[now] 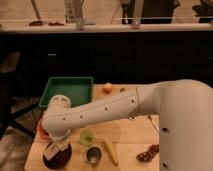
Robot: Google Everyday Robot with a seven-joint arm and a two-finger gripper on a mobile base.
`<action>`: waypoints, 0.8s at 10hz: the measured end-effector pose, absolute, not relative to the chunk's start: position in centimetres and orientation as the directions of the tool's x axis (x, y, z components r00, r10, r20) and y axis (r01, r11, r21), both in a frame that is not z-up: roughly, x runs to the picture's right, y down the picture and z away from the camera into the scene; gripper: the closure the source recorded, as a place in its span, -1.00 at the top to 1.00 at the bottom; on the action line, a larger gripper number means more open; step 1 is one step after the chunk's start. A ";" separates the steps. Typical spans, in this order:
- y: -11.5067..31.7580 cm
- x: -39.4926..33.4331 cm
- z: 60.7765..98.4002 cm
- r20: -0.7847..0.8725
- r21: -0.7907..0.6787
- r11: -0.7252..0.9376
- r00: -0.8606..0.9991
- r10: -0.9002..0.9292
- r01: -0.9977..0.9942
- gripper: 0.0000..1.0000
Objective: Wipe purple bowl with eraser
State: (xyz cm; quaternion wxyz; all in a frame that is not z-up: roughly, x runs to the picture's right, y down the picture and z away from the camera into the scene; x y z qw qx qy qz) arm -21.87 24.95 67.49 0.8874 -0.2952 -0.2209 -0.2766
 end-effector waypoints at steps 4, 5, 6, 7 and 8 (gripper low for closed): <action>27.3 -19.1 66.3 0.541 -0.453 0.654 0.770 -0.338 0.605 -1.00; 27.6 -18.8 66.4 0.537 -0.463 0.651 0.775 -0.334 0.602 -1.00; 27.7 -18.3 66.7 0.529 -0.474 0.648 0.781 -0.332 0.596 -1.00; 27.4 -18.1 67.0 0.522 -0.479 0.648 0.785 -0.332 0.593 -1.00; 26.9 -18.2 67.3 0.521 -0.475 0.646 0.783 -0.341 0.597 -1.00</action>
